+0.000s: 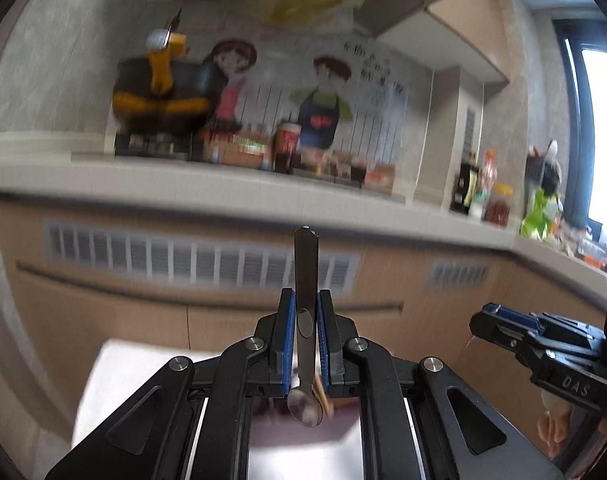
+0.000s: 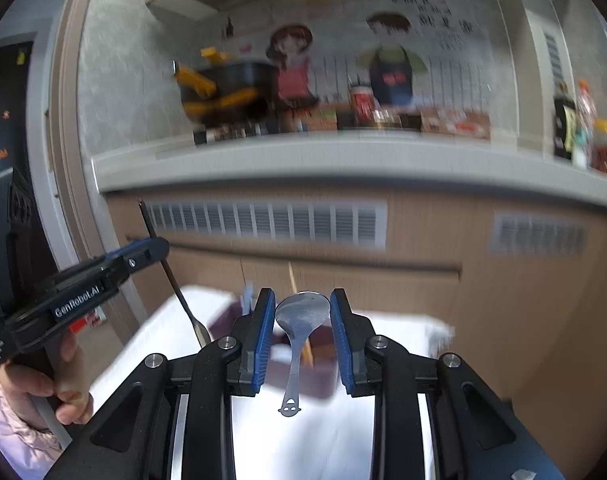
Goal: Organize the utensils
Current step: 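Lift both held spoons up over the maroon holder, then lower both spoons into the holder and open both tools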
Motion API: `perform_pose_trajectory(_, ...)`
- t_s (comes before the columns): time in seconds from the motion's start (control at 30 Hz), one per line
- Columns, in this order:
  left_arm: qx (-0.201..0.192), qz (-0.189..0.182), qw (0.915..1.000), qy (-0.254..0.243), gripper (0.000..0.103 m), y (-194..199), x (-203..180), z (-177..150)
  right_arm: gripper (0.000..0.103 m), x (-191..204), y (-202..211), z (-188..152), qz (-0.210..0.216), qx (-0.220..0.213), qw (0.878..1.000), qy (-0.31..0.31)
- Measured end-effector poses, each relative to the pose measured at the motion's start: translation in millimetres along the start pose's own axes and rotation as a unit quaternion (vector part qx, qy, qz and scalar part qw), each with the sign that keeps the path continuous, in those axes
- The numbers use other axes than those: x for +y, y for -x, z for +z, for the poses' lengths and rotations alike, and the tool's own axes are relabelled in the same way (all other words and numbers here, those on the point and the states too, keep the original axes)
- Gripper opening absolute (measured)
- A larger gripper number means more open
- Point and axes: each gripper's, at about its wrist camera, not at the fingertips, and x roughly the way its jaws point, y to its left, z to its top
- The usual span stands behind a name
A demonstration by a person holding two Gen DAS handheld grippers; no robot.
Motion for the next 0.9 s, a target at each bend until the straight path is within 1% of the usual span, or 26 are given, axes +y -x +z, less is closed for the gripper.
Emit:
perform_pose_trajectory(0.07,-0.014,0.004,0.9999,-0.004,0.011,-6,3,14,0.026,-2,-6,25,-0.009,-0.014,1.000,0.004)
perform_pose_trajectory(0.13,-0.023,0.006,0.9997,0.001,0.011,-17,9,21,0.026,-2,-15,38,-0.016,-0.020,1.000,0.009)
perform_pose_trajectory(0.2,-0.023,0.007,0.9997,0.005,0.011,-31,13,25,0.026,-3,-29,46,-0.022,-0.018,1.000,0.010)
perform_pose_trajectory(0.27,-0.014,0.006,0.9998,0.010,0.011,-46,18,23,0.026,-4,-47,47,-0.029,-0.009,0.999,0.008)
perform_pose_trajectory(0.37,0.001,0.012,0.9998,0.016,0.011,-67,27,11,0.026,-7,-72,43,-0.029,0.012,1.000,0.003)
perform_pose_trajectory(0.5,0.028,0.018,0.9994,0.014,0.011,-87,32,-17,0.026,-7,-107,26,-0.040,0.046,0.998,0.006)
perform_pose_trajectory(0.53,0.037,0.019,0.9990,0.013,0.011,-92,34,-25,0.026,-7,-115,22,-0.041,0.056,0.998,0.005)
perform_pose_trajectory(0.63,0.086,0.017,0.9959,0.022,0.016,-110,42,-52,0.027,-10,-139,6,-0.031,0.088,0.996,-0.005)
perform_pose_trajectory(0.67,0.107,0.017,0.9938,0.026,0.024,-116,45,-61,0.028,-10,-147,-1,-0.024,0.105,0.994,-0.008)
perform_pose_trajectory(0.7,0.121,0.017,0.9920,0.032,0.030,-119,48,-70,0.032,-12,-156,-8,-0.011,0.125,0.992,-0.015)
perform_pose_trajectory(0.77,0.137,0.022,0.9892,0.046,0.034,-120,54,-81,0.060,-14,-167,-18,0.011,0.151,0.988,-0.027)
perform_pose_trajectory(0.8,0.143,0.024,0.9880,0.052,0.037,-116,57,-87,0.063,-15,-168,-22,0.012,0.155,0.987,-0.034)
perform_pose_trajectory(0.83,0.147,0.026,0.9872,0.056,0.040,-111,59,-90,0.063,-16,-165,-26,0.005,0.153,0.987,-0.037)
perform_pose_trajectory(0.9,0.150,0.034,0.9862,0.060,0.056,-95,60,-96,0.065,-15,-153,-33,-0.006,0.147,0.988,-0.038)
